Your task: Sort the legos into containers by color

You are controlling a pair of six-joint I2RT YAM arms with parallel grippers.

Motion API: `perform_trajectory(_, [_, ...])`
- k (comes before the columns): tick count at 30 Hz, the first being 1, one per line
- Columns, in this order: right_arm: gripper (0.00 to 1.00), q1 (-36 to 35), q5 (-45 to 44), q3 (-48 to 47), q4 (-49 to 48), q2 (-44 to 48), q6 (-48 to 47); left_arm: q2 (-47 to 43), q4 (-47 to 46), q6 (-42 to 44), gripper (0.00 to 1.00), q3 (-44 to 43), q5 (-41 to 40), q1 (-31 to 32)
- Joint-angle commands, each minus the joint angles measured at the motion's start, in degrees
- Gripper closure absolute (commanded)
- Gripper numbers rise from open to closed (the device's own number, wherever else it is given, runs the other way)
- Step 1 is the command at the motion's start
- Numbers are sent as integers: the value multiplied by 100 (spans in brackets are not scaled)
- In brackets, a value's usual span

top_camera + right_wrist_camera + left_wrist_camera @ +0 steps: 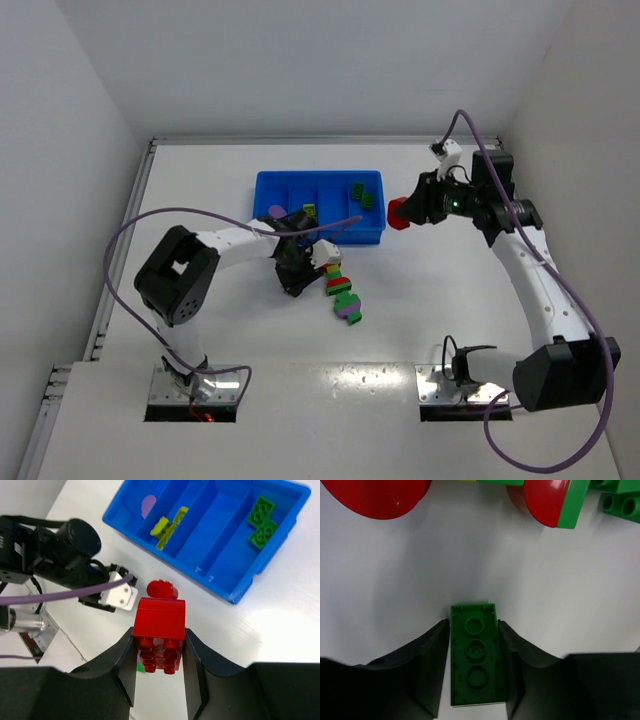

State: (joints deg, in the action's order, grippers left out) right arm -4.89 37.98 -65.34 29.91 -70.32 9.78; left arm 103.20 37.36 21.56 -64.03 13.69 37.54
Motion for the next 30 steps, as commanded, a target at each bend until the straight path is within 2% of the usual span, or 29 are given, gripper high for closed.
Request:
perform_trajectory(1, [96, 154, 148, 127, 252, 151, -222, -44, -72, -3, 50, -39, 106, 78])
perform_trajectory(2, [96, 155, 149, 127, 252, 151, -222, -132, -2, -3, 48, -39, 290, 17])
perform_trajectory(3, [96, 207, 210, 127, 252, 151, -274, -220, -1, -3, 33, -39, 379, 17])
perform_trajectory(4, [96, 259, 271, 127, 304, 151, -275, -317, 51, -3, 24, -39, 501, -36])
perform_trajectory(6, [96, 321, 402, 127, 305, 81, -327, -607, 183, 59, 20, -92, 747, -89])
perform_trajectory(10, [96, 427, 736, 127, 305, -51, -468, -1150, 552, 59, 18, -355, 1230, -316])
perform_trajectory(14, [96, 480, 1754, 188, 52, -235, -547, -1960, 623, -231, 18, -733, 2004, -896])
perform_trajectory(17, [96, 173, 2386, 258, -457, -472, -390, -2198, 623, -381, 18, -1111, 2602, -1222])
perform_trajectory(21, [95, -223, 3066, 259, -1241, -798, 181, -1953, 623, -775, 18, -1585, 3524, -1556])
perform_trajectory(25, [95, -627, 3251, -65, -1374, -1228, 296, -1541, 623, -1153, 18, -1955, 4683, -1785])
perform_trajectory(30, [95, -874, 3313, -277, -2005, -1475, 726, -1285, 561, -1392, 18, -2131, 5187, -1838])
